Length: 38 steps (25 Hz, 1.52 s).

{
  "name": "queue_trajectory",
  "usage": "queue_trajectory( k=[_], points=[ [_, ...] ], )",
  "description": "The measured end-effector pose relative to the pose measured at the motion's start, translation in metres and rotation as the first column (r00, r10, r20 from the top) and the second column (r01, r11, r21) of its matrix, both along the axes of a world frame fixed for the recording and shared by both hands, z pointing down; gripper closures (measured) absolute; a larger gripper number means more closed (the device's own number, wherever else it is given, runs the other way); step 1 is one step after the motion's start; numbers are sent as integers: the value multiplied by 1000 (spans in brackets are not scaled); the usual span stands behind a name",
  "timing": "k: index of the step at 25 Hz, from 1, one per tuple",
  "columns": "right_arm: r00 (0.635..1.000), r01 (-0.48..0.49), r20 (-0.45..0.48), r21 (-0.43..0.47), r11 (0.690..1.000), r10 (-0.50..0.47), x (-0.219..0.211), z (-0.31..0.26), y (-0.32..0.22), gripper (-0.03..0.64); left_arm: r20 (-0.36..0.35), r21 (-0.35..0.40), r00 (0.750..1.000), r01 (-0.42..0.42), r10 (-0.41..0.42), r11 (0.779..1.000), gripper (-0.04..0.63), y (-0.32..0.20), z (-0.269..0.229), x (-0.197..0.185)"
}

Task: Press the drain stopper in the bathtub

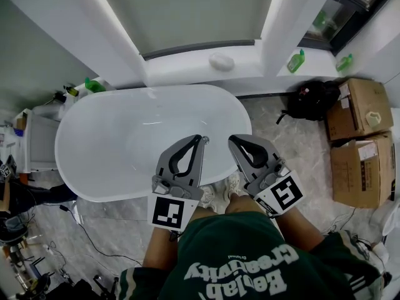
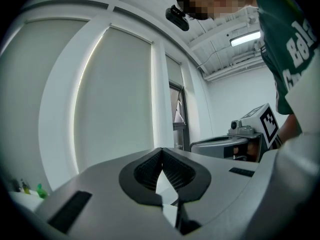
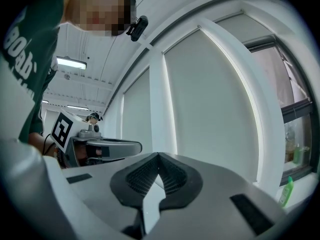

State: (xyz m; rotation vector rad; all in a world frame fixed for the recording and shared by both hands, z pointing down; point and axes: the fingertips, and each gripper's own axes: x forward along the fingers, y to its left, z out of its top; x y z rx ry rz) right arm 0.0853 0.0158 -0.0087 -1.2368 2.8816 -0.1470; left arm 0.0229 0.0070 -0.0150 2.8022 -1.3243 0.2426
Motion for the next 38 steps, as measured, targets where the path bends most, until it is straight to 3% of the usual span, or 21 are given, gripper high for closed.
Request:
queue_trajectory(
  k=[38],
  points=[
    [992,117,45,-54,992,-114,26,33,-34,601,56,-51,995,91,-88,995,586,-31,29,39]
  ],
)
